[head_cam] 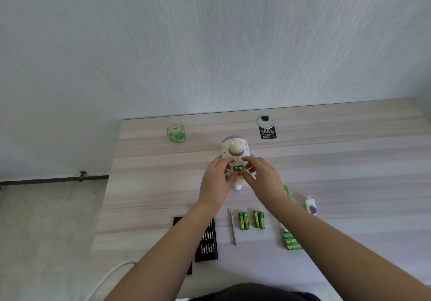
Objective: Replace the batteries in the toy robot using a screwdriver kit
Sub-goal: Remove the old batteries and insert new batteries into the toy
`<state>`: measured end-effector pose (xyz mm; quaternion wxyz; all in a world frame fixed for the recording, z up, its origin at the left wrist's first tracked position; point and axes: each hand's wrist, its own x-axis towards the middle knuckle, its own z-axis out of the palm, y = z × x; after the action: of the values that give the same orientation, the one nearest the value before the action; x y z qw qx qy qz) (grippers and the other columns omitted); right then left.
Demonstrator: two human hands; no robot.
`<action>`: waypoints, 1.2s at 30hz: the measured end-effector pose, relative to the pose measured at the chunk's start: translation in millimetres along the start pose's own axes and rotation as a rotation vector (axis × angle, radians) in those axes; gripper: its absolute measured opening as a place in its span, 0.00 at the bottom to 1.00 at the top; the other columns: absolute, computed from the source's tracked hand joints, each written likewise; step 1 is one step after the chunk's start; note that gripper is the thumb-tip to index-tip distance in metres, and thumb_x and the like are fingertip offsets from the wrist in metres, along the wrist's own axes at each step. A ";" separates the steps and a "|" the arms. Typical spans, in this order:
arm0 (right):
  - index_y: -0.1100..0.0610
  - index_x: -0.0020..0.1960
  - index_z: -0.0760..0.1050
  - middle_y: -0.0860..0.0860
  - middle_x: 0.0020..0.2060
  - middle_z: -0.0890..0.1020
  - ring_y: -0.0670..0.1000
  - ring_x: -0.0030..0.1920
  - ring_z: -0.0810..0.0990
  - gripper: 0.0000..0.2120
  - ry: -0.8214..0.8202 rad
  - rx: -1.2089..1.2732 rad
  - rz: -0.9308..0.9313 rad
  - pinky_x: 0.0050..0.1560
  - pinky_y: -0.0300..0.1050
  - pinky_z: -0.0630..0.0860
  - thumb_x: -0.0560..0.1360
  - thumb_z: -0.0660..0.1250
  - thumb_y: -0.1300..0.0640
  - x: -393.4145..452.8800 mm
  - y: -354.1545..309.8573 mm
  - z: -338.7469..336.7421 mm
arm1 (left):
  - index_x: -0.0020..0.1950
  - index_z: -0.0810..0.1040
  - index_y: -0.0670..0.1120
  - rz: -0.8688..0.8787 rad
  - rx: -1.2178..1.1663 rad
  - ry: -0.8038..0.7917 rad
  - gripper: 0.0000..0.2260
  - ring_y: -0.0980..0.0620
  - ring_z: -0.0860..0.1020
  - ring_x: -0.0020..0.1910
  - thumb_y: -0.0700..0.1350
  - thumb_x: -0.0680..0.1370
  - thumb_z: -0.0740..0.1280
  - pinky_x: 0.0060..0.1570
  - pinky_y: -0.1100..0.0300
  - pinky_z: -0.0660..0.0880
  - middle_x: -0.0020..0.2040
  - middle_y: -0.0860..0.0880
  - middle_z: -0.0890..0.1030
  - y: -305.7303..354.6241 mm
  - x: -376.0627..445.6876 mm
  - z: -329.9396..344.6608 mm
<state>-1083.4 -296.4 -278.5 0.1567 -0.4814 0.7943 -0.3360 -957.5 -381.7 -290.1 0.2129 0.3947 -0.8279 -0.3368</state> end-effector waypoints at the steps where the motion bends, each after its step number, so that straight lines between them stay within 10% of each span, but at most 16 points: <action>1: 0.56 0.60 0.78 0.50 0.46 0.80 0.50 0.45 0.79 0.14 0.013 -0.009 -0.009 0.43 0.43 0.76 0.74 0.70 0.60 -2.6 1.5 0.8 | 0.59 0.79 0.46 0.010 0.001 0.005 0.14 0.55 0.75 0.44 0.40 0.74 0.71 0.45 0.70 0.72 0.54 0.49 0.78 -1.2 -1.6 0.1; 17: 0.57 0.61 0.77 0.54 0.39 0.76 0.56 0.32 0.76 0.20 -0.010 -0.404 -0.207 0.23 0.48 0.75 0.69 0.72 0.62 -25.9 13.3 15.7 | 0.64 0.79 0.44 0.398 0.476 0.049 0.17 0.48 0.77 0.41 0.47 0.77 0.60 0.36 0.55 0.77 0.48 0.48 0.79 -25.4 -23.3 3.6; 26: 0.50 0.69 0.70 0.50 0.47 0.77 0.52 0.46 0.77 0.20 -0.047 -0.304 -0.051 0.37 0.46 0.76 0.77 0.63 0.57 -44.1 16.8 0.7 | 0.63 0.78 0.44 0.314 0.419 -0.006 0.18 0.47 0.79 0.45 0.44 0.73 0.69 0.37 0.54 0.79 0.52 0.47 0.80 -20.5 -26.7 1.4; 36: 0.49 0.56 0.78 0.38 0.49 0.75 0.41 0.48 0.78 0.12 0.094 0.049 0.281 0.50 0.36 0.74 0.77 0.63 0.62 -97.9 46.6 -32.3 | 0.47 0.75 0.44 0.317 0.303 -0.020 0.05 0.52 0.72 0.39 0.45 0.78 0.63 0.35 0.58 0.72 0.43 0.49 0.74 -6.1 -39.6 4.3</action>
<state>-1084.9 -184.3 -294.3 0.1763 -0.3454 0.8519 -0.3521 -933.4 -351.2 -300.9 0.1933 0.2836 -0.9228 -0.1749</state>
